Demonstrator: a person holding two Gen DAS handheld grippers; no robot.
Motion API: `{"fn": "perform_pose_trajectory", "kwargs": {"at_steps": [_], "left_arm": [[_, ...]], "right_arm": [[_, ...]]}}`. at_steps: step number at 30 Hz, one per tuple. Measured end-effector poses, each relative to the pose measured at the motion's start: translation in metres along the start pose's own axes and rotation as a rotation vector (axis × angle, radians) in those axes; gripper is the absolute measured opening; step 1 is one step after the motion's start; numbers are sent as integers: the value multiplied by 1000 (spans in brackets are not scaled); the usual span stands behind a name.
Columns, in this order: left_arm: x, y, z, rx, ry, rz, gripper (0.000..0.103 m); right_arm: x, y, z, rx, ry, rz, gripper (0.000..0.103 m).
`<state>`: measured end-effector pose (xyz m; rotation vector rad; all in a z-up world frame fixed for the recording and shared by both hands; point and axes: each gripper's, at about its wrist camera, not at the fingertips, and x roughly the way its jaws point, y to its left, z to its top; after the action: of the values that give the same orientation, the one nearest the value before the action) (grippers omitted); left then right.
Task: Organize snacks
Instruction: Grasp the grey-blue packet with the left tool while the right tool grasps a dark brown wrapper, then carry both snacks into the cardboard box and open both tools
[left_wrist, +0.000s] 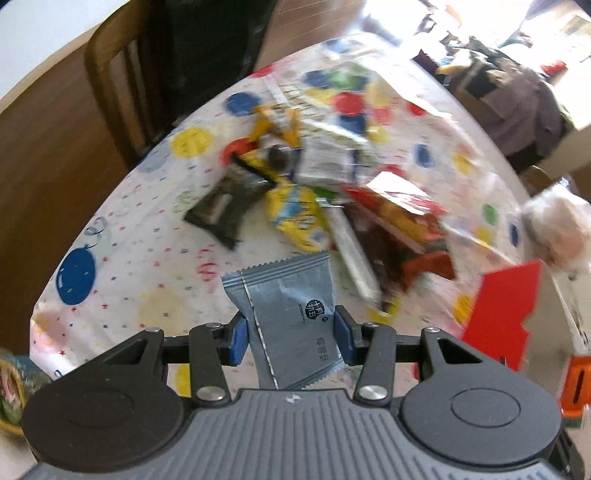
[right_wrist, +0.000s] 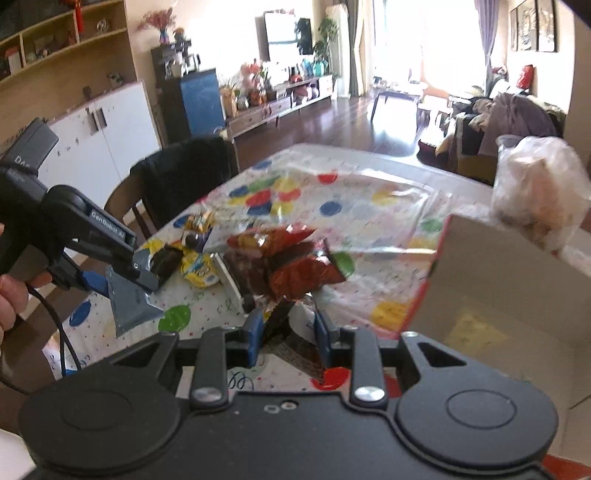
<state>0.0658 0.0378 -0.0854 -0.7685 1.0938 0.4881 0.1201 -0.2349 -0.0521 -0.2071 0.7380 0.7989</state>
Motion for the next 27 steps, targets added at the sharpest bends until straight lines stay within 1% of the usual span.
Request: {"fn": "perform_pose_trajectory", "kwargs": {"at_steps": [3,6,9,11,15,18,23,27], "left_arm": [[-12,-25,-8,68,-23,-34,46],[-23,-55,-17,160,-48,-84,46],[-34,-92,-27,274,-93,-88,46],[-39,-115,-32,339,-112,-118,46],[-46,-159,-44,459,-136,-152,46],[-47,-191,-53,555,-140,-164,46],[-41,-238,-68,702,-115,-181,46],[-30,-272,-79,781,-79,-185,46]], "right_arm": [[-17,-12,0,11,-32,-24,29],[-32,-27,0,28,-59,-49,29],[-45,-42,-3,36,-82,-86,29],[-51,-53,-4,40,-94,-118,29],[-63,-76,-8,69,-112,-168,29],[-71,-93,-13,91,-122,-203,29],[-79,-120,-20,118,-121,-244,29],[-82,-138,-27,146,-115,-283,29]]}}
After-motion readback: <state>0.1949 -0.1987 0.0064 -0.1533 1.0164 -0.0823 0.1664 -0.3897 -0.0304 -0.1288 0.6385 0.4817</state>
